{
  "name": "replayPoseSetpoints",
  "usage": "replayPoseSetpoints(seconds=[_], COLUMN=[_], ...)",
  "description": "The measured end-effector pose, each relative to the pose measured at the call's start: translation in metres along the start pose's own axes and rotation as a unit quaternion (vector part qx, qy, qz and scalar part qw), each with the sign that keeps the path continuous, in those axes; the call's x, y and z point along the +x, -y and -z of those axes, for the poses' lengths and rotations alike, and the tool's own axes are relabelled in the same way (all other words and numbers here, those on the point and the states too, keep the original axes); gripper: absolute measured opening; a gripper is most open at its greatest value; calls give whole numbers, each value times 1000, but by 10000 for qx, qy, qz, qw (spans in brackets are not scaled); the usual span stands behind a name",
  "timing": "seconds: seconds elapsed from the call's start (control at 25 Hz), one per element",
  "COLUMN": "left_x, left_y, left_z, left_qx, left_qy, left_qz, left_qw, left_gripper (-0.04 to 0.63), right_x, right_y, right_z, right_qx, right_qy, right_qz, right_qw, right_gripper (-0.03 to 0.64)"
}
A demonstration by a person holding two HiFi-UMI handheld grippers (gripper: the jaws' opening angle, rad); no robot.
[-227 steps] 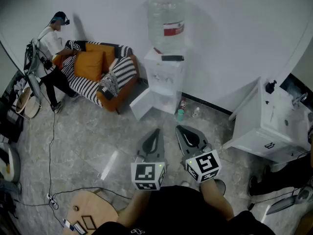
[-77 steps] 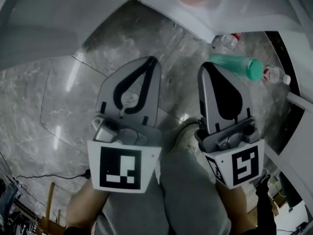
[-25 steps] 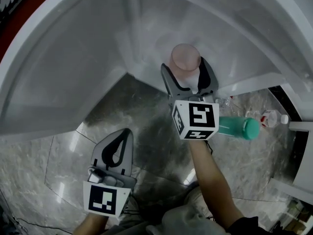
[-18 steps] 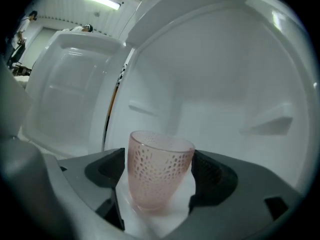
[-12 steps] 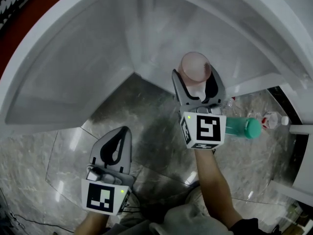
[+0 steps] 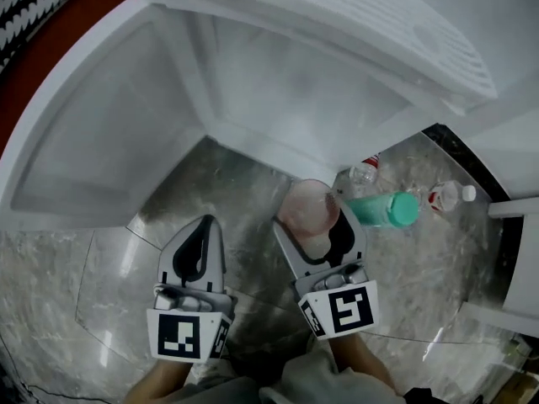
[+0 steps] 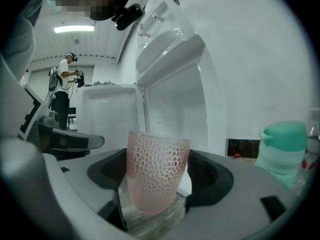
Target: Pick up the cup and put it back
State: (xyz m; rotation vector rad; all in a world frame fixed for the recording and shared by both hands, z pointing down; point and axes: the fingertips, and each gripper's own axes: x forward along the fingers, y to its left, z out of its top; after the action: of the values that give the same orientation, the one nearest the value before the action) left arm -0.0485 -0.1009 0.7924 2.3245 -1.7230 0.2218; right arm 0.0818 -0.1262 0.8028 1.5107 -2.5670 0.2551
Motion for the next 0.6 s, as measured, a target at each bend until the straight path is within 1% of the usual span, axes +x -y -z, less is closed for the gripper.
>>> replayPoseSetpoints(seconds=[0.08,0.28,0.48,0.6], left_x=[6,13,11,11], left_y=[11,35,34,30], left_z=[-4,-15,-4,-6], left_qx=[24,296,118,155], left_qy=[74,272,118,131], left_qz=[82,346,366,347], left_qw=[9999,9986,9992,9992], left_gripper=[12,12,12,12], right_x=[-2,-15,-19,-21], right_y=[-2,-7,-7,-14], right_z=[-3,-13,-14,-18], right_qx=[-75,-325,-360,-455], right_qy=[0,50,19,-19], right_qz=[-72,-249,-313,-510], right_qw=[9999,9991,9989,9977], right_gripper=[379,379,379,379])
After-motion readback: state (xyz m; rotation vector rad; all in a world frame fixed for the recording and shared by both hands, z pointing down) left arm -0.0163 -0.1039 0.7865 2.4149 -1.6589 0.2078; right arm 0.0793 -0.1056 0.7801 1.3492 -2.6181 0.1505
